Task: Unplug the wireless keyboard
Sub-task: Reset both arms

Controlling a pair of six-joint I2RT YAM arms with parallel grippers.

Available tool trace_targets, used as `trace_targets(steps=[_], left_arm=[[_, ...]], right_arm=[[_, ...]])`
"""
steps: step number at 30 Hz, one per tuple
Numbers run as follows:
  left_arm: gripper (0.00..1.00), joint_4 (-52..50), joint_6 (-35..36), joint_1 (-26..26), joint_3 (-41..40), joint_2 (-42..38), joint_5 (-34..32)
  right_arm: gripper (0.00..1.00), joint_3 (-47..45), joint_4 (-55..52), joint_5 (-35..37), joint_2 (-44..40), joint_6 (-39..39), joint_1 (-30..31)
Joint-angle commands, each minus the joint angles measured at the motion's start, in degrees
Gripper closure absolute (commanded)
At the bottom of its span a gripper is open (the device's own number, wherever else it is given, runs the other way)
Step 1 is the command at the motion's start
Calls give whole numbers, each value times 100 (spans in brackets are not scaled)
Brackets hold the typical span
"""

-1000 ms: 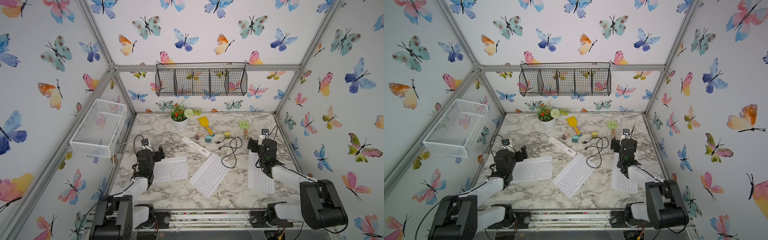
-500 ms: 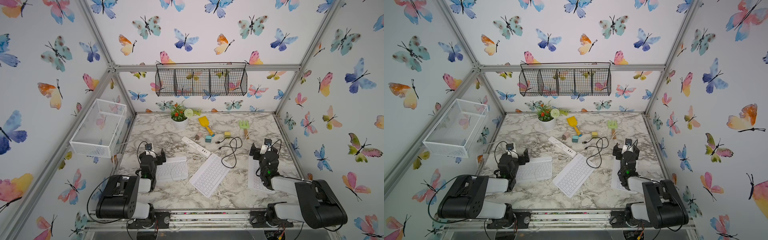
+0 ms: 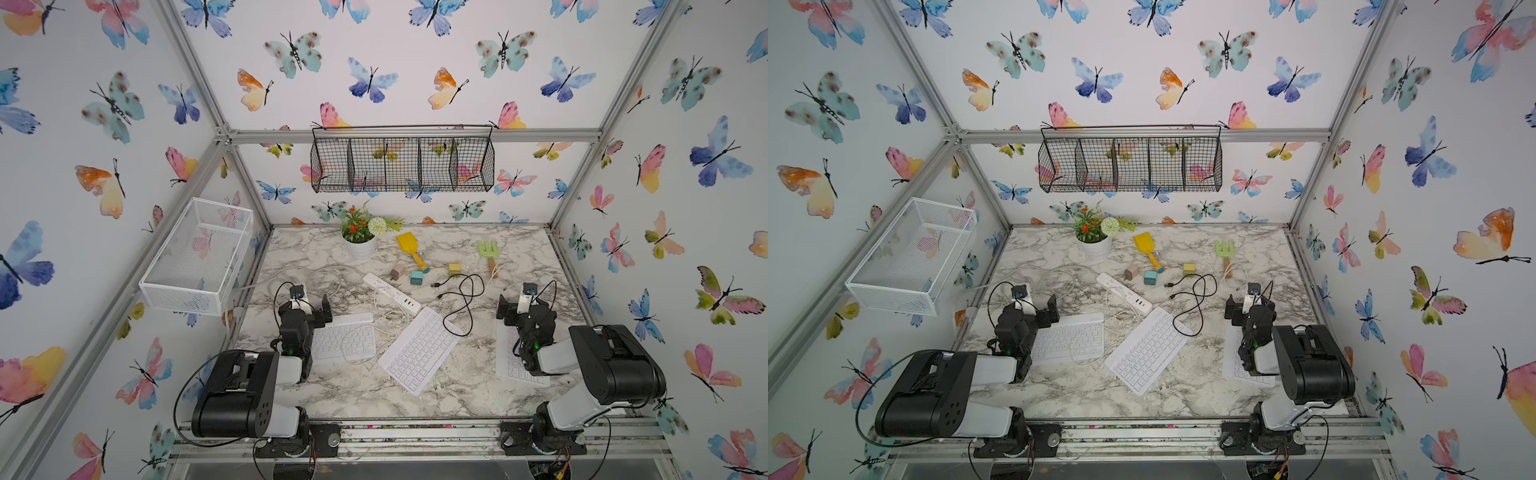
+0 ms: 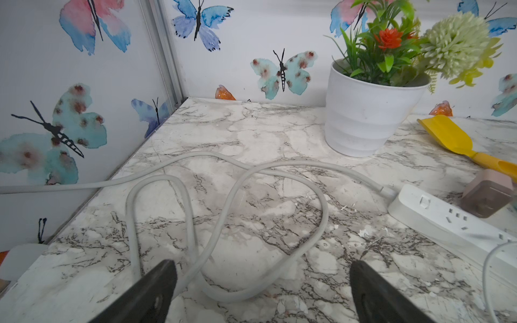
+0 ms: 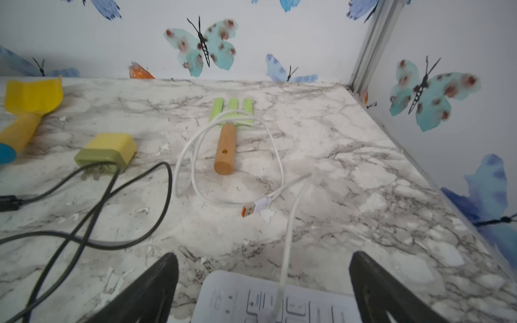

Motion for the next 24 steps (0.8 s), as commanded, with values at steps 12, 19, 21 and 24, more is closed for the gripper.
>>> trace_targets(steps=[12, 19, 21, 24], left_arm=[[2, 155, 39, 41, 25, -66, 70], [2, 97, 31, 63, 71, -50, 137], [2, 85, 24, 90, 83, -46, 175], [1, 137, 35, 92, 33, -65, 166]], right_arm=[[2, 93, 35, -357, -136, -12, -52], [2, 106, 10, -333, -135, -18, -51], [2, 108, 0, -334, -144, -18, -49], [2, 117, -9, -337, -144, -18, -52]])
